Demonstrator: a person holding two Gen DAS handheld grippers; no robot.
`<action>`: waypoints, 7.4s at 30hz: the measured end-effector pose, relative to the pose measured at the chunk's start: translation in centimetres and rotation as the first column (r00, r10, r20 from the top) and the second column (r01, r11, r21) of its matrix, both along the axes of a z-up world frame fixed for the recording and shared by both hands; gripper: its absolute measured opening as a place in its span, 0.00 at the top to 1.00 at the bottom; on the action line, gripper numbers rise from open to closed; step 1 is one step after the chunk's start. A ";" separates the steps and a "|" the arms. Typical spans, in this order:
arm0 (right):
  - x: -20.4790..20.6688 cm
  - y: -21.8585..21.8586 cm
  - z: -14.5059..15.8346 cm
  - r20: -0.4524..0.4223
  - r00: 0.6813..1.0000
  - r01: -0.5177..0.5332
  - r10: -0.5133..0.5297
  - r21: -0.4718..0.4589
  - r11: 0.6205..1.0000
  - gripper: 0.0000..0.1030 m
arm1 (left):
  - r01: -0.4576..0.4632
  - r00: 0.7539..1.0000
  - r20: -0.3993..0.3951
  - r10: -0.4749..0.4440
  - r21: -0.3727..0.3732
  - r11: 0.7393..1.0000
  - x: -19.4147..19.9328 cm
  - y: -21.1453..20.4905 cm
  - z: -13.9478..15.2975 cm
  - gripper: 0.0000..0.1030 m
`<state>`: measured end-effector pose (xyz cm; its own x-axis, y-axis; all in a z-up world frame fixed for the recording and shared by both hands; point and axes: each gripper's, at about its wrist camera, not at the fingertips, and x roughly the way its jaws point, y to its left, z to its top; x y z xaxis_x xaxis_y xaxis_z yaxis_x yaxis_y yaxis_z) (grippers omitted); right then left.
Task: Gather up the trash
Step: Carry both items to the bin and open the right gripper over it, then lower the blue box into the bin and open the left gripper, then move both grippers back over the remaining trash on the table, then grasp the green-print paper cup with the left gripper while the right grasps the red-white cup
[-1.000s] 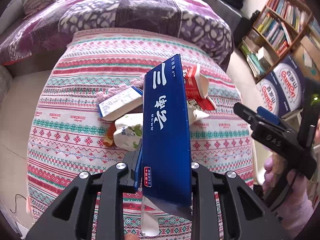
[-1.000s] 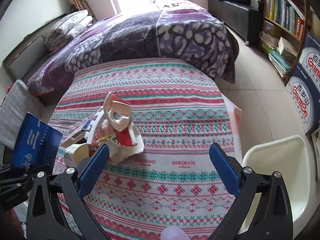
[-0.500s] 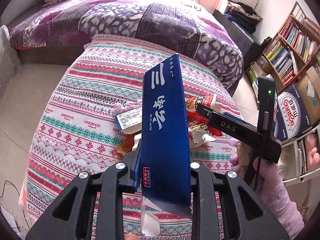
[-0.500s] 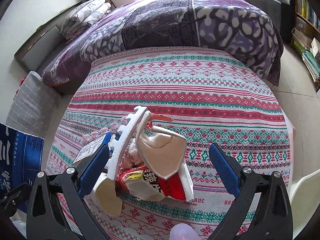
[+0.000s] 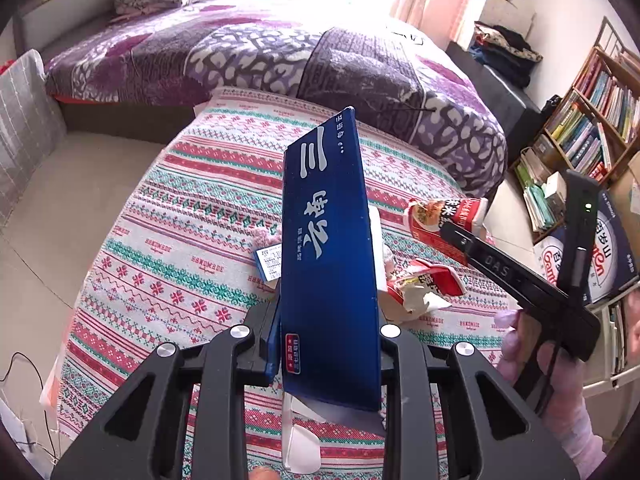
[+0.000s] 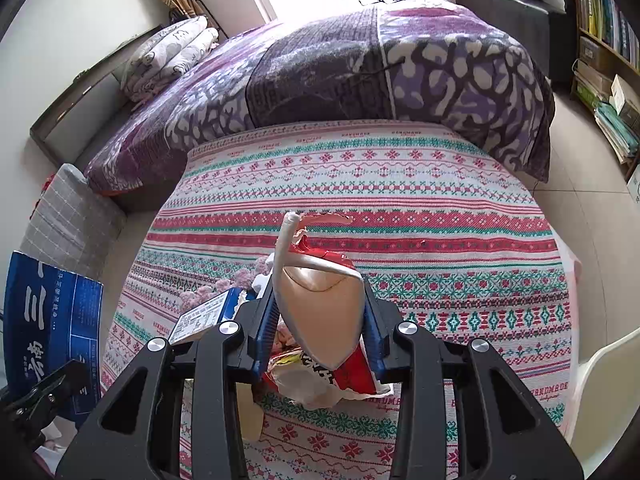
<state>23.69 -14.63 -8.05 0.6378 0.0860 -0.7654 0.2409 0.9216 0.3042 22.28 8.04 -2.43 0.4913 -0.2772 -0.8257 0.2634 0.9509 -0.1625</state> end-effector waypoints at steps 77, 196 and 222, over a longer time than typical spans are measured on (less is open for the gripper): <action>-22.4 -19.6 4.9 0.011 0.843 0.526 -0.537 -0.219 0.822 0.64 | 0.290 0.931 0.202 -0.303 0.091 0.953 -12.5 -22.9 -1.5 0.73; -2.2 -1.5 -8.5 -0.181 0.966 0.251 -0.185 0.478 0.842 0.69 | -0.102 0.993 -0.051 0.108 0.099 0.990 -1.4 -0.3 -4.7 0.26; -8.8 0.4 4.1 0.196 0.973 0.136 -0.119 -0.079 0.988 0.72 | -0.292 0.917 0.303 0.259 0.068 0.954 -3.6 -0.2 1.7 0.26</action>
